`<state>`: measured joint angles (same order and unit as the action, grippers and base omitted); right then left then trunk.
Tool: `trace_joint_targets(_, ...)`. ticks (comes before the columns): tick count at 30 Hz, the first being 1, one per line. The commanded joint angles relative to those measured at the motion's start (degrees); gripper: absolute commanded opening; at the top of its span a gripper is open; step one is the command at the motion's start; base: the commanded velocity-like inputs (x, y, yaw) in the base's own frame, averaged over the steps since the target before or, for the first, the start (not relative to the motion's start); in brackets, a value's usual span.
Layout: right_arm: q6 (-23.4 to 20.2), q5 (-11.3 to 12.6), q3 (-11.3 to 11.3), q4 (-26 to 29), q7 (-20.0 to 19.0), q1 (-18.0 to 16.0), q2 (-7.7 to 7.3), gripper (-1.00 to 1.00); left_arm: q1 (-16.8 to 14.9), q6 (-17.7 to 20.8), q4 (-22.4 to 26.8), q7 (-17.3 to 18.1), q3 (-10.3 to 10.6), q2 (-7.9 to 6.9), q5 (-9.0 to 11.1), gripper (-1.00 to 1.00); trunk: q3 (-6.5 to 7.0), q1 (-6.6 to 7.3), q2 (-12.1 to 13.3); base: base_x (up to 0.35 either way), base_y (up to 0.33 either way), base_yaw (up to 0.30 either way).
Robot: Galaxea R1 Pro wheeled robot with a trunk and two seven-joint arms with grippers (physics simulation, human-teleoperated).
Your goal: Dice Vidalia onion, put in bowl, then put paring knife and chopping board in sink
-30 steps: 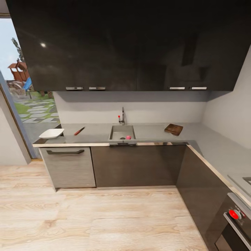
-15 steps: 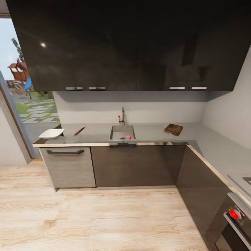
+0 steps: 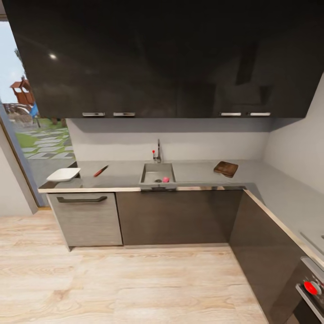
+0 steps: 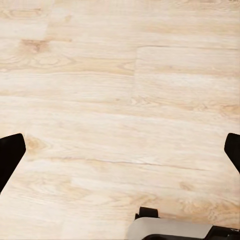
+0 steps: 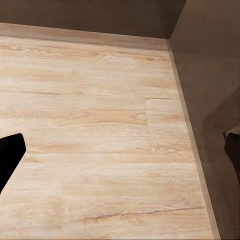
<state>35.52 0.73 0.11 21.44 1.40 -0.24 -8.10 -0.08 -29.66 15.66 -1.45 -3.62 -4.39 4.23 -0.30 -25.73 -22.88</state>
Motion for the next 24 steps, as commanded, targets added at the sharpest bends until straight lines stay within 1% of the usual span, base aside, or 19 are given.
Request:
trace_joint_targets(1,0.2,0.1,0.0,0.0,0.1,0.0,0.00,1.00,0.0,-0.1,0.0,0.0,0.1,-0.01,0.4,1.00,-0.03,-0.05,0.0,0.309,0.000,0.000)
trace_joint_targets(24,0.1,0.1,0.1,0.0,0.1,0.0,0.02,1.00,0.0,-0.1,0.0,0.0,0.1,-0.05,0.4,1.00,-0.03,-0.05,0.0,0.316,0.000,0.000)
